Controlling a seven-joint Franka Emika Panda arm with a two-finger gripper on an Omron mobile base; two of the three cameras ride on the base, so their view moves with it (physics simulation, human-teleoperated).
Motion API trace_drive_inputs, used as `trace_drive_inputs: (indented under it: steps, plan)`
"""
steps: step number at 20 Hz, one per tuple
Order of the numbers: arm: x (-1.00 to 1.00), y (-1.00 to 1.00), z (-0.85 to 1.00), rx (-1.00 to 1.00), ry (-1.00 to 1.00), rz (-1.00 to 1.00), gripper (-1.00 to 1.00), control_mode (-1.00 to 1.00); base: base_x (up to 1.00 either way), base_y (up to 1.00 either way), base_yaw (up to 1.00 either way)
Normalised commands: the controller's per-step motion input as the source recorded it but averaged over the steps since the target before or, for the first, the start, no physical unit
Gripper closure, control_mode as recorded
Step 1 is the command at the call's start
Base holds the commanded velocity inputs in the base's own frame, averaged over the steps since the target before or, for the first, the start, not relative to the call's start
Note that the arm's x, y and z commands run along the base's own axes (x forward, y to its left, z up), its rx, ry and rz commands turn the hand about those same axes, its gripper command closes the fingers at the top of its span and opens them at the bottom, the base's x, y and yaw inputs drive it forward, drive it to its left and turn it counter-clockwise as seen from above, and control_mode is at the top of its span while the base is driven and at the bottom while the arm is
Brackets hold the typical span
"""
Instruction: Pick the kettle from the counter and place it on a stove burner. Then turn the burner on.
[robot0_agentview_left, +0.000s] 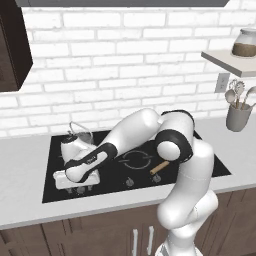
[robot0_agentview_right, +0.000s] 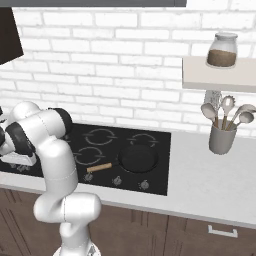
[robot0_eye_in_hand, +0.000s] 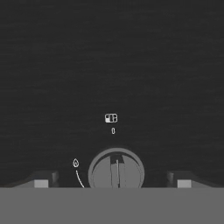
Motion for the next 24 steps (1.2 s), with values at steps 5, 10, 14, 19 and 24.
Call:
trace_drive_inputs:
  steps: [5,10,14,19,24]
  plan:
    - [0.0,0.0,-0.01,0.0,0.0,0.0,-1.0,-1.0,0.0,0.0,0.0]
    - [0.0,0.0,0.0,0.0,0.0,0.0,1.0,-1.0,0.0,0.0,0.0]
    - [0.0,0.0,0.0,0.0,0.0,0.0,1.0,-1.0,0.0,0.0,0.0]
    - [0.0,0.0,0.0,0.0,0.0,0.0,1.0,-1.0,0.0,0.0,0.0]
    - [-0.04,0.0,0.0,0.0,0.0,0.05,1.0,-1.0,0.0,0.0,0.0]
